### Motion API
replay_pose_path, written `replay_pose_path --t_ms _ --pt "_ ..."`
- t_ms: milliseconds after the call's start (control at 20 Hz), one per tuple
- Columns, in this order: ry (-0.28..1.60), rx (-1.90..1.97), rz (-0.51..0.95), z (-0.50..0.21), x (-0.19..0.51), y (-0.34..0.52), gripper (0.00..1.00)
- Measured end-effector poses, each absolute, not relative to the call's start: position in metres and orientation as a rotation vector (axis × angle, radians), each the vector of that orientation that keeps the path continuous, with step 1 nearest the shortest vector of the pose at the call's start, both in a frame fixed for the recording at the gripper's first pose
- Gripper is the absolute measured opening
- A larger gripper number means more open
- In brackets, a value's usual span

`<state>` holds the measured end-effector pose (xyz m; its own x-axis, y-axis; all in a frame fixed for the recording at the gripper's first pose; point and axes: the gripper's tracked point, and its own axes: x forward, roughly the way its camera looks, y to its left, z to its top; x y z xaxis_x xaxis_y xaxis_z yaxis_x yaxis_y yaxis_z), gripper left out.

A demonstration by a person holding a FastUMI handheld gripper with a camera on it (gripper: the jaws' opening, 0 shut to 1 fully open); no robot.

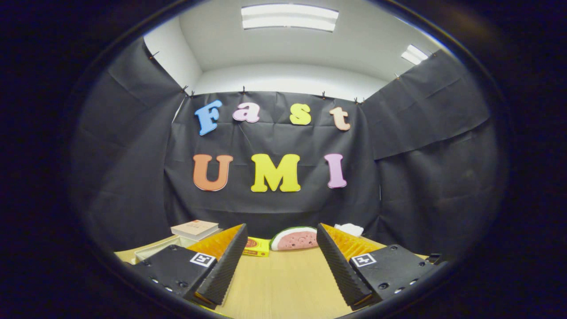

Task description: Open the storage box then place both shoes into the box .Put the left shoe in first, then the right shoe, with the right side of both shoes facing outward in a uniform manner.

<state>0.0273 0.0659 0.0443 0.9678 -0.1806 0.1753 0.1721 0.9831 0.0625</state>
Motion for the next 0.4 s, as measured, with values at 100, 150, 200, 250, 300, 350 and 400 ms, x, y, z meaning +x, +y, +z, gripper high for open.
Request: replay_pose_path --t_ms 100,150,200,250,300,350,400 --pt "-0.173 0.047 -0.160 0.0424 0.0239 0.0692 0.95" --pt "-0.174 0.047 -0.161 0.0418 0.0230 0.0676 0.95" --pt "-0.179 0.051 -0.163 0.0420 0.0216 0.0658 0.95" --pt "-0.182 0.053 -0.160 0.0414 0.0212 0.0664 0.95" --pt "-0.178 0.055 -0.159 0.0398 0.0198 0.0665 0.95" --pt "-0.171 0.057 -0.157 0.0369 0.0199 0.0663 0.95" --pt "-0.162 0.061 -0.151 0.0348 0.0203 0.0671 0.95"
